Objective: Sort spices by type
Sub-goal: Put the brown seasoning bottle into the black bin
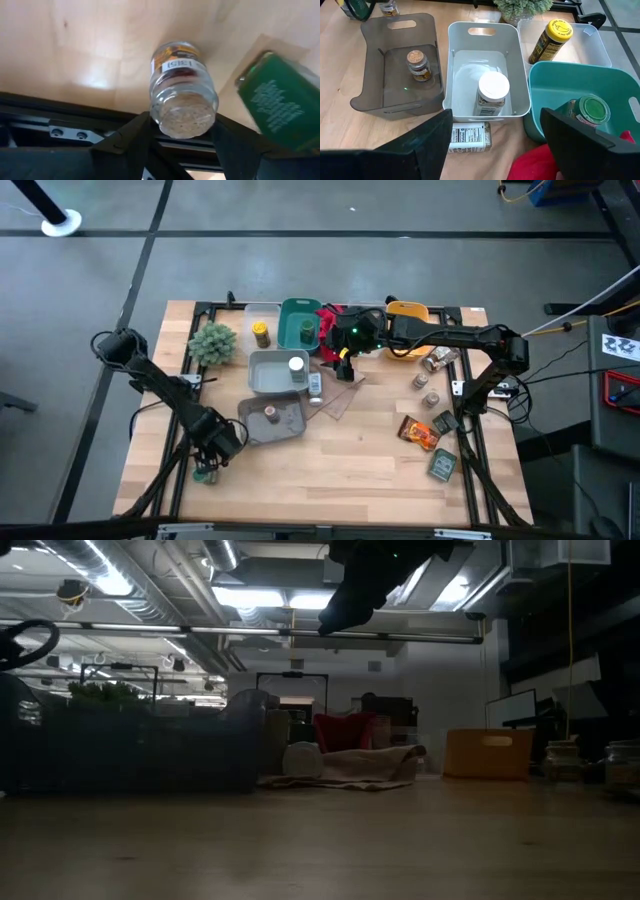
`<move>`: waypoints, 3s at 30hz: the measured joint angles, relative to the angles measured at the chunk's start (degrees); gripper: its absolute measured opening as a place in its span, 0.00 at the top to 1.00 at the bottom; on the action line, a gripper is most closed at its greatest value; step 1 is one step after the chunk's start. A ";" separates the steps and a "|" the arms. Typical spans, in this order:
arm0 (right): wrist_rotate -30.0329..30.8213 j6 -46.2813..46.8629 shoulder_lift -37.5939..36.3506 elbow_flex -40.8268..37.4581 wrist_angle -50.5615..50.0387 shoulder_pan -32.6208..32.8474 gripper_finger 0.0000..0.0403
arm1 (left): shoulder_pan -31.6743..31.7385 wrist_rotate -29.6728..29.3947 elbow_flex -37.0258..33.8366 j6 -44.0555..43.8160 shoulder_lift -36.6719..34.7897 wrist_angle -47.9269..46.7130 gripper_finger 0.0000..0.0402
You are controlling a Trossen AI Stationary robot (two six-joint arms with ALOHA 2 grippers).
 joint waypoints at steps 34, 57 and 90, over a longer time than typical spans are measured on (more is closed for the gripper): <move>0.00 0.00 0.00 0.00 0.06 -0.04 0.25 | 4.71 -4.63 -1.38 6.83 0.00 1.64 0.53; 0.00 0.00 0.00 0.00 0.04 -0.07 0.25 | 9.99 -5.92 -1.36 11.71 -2.06 4.11 0.53; 0.00 0.00 0.00 0.00 0.01 0.00 0.25 | 9.97 -18.88 -1.34 12.83 -7.08 10.60 0.53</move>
